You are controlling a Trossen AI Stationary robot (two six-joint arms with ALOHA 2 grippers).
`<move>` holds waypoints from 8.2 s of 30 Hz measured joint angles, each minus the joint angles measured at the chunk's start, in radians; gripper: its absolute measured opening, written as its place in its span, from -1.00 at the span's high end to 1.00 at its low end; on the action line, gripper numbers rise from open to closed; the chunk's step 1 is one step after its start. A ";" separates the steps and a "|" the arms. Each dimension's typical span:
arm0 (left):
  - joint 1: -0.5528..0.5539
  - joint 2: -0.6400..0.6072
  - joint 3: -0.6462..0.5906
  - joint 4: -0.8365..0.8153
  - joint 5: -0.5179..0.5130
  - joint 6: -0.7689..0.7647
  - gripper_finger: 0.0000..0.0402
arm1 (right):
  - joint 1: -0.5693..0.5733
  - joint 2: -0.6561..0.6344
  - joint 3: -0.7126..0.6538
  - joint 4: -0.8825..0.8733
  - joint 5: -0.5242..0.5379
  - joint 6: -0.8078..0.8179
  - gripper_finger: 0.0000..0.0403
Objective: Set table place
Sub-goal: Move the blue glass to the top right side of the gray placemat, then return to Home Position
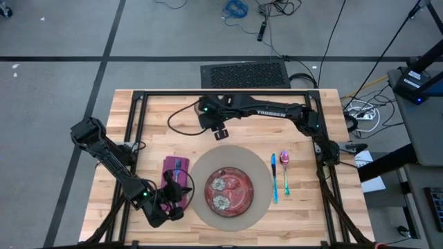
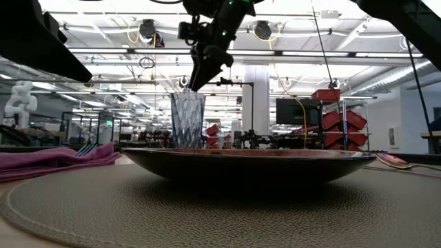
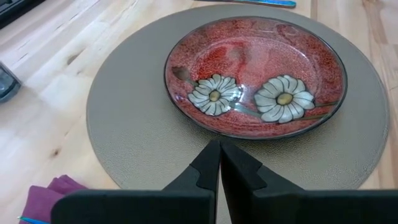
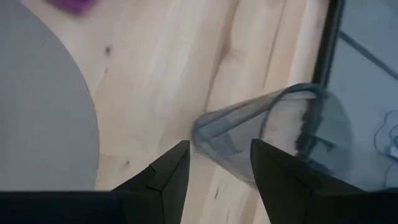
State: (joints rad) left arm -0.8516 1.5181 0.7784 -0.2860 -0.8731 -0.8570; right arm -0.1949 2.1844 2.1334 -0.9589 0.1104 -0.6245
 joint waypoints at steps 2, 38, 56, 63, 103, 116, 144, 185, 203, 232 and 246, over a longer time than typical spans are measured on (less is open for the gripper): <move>0.000 0.000 0.000 -0.006 0.000 0.000 1.00 | -0.002 -0.014 0.000 0.013 0.000 -0.009 0.22; 0.000 0.000 0.000 -0.016 -0.052 0.000 1.00 | -0.114 0.065 0.001 0.076 -0.136 0.017 0.33; 0.000 0.000 0.000 -0.011 -0.052 -0.003 1.00 | -0.107 0.011 -0.001 -0.079 -0.114 0.018 0.99; 0.000 0.000 0.000 -0.005 -0.052 -0.003 1.00 | -0.082 -0.132 -0.001 -0.377 -0.090 0.142 1.00; 0.026 0.000 0.000 0.072 -0.051 0.000 1.00 | -0.045 -0.866 -1.041 -0.104 -0.165 0.561 1.00; 0.025 0.000 0.000 0.102 -0.042 -0.002 1.00 | -0.045 -0.866 -1.041 -0.106 -0.164 0.572 1.00; 0.013 0.000 0.000 0.146 -0.038 -0.002 1.00 | -0.045 -0.815 -1.041 -0.084 -0.166 0.640 0.81; 0.014 0.000 0.000 0.145 -0.020 0.052 1.00 | 0.041 -1.079 -0.874 -0.184 0.008 0.722 0.10; 0.056 -0.530 0.007 -0.379 -0.411 0.249 1.00 | 0.366 -1.497 -0.707 -0.516 0.309 1.096 0.10; 0.190 -1.516 -0.503 0.464 -0.176 1.329 1.00 | 0.247 -1.958 -1.257 -0.150 0.565 0.723 0.10; 0.321 -1.505 -0.524 0.185 -0.122 0.984 1.00 | 0.123 -2.168 -1.307 -0.086 0.484 0.693 0.10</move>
State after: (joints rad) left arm -0.5303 0.0134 0.2543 -0.1012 -0.9955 0.1272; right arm -0.0715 0.0161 0.8262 -1.0448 0.5949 0.0689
